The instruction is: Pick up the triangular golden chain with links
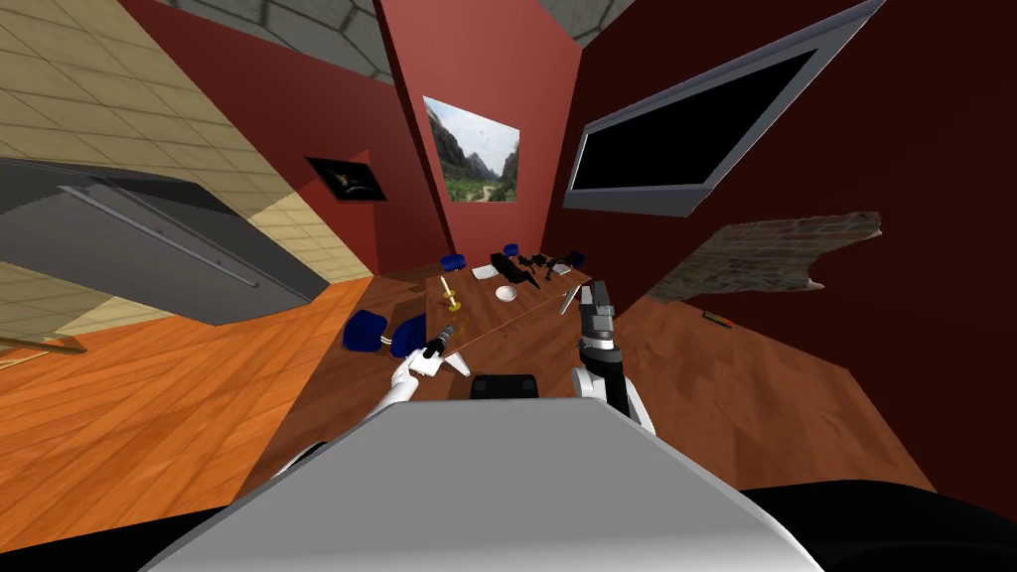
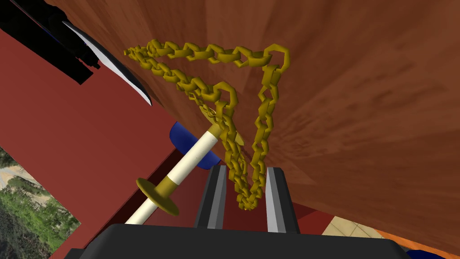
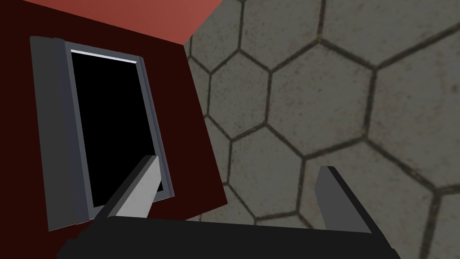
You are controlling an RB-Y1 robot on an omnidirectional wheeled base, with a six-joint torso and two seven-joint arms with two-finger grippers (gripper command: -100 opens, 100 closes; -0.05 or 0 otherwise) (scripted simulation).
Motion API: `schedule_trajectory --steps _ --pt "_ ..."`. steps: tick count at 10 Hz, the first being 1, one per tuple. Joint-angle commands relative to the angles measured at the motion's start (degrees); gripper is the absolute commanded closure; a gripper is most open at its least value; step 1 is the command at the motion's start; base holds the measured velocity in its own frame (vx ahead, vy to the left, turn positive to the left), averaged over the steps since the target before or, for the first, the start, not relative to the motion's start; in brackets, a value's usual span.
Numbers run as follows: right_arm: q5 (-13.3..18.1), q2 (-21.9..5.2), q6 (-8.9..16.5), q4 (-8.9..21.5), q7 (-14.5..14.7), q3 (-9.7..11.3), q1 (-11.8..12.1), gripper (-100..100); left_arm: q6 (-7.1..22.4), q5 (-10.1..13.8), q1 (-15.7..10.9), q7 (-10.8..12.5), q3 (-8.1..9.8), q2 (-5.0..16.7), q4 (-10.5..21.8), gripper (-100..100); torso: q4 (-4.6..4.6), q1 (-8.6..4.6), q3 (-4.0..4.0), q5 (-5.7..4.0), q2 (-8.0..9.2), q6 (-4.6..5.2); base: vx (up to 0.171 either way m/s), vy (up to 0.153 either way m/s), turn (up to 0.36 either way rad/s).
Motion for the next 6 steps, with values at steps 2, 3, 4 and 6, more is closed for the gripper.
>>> schedule_trajectory --steps 2,3,4,6 --pt "0.0 0.0 0.0 0.0 0.0 0.0 0.0 0 0.3 1.3 -1.5 0.4 -3.88 1.7 0.4 100 0.00 -0.01 -0.01 0.03 -0.01 0.13 0.020 -0.032 0.156" --pt "0.0 0.0 0.0 0.0 0.0 0.0 0.0 0 0.2 2.1 -2.3 0.7 -5.45 2.6 0.8 100 0.00 -0.01 0.00 0.02 0.01 0.06 0.022 -0.041 0.311" --pt "0.0 0.0 0.0 0.0 0.0 0.0 0.0 0 0.2 2.1 -2.3 0.7 -6.09 2.6 0.8 100 0.00 -0.02 0.00 -0.01 0.00 0.03 0.017 -0.035 0.114" --pt "0.0 0.0 0.0 0.0 0.0 0.0 0.0 0 0.1 1.9 -2.2 0.7 -5.52 2.5 1.0 0 0.01 0.03 0.02 0.02 0.03 0.11 0.002 -0.007 0.000"
